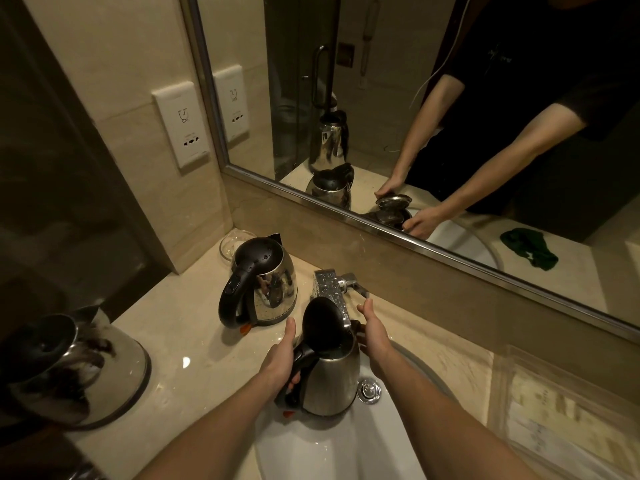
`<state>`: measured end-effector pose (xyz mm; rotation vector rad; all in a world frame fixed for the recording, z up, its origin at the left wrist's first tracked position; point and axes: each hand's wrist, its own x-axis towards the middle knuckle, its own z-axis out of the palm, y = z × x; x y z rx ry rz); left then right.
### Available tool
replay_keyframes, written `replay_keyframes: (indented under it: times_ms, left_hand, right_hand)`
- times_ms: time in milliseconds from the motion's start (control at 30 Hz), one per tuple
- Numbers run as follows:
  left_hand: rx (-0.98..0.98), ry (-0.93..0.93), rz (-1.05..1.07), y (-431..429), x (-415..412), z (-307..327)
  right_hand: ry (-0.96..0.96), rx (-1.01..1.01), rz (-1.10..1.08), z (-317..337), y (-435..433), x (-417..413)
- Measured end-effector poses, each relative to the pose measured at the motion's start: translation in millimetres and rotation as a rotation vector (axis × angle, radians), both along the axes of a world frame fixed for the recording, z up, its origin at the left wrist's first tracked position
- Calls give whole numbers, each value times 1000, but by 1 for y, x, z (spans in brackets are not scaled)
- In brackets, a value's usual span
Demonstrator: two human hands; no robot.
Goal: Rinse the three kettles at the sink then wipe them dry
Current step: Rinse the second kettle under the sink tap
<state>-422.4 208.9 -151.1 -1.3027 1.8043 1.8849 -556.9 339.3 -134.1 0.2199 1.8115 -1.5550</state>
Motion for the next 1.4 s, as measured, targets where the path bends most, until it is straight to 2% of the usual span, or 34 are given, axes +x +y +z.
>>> replay_keyframes:
  times_ms: [1400]
  left_hand:
    - [14,-5,16,2,1,2]
  right_hand:
    - [14,-12,-6,-3,0,0]
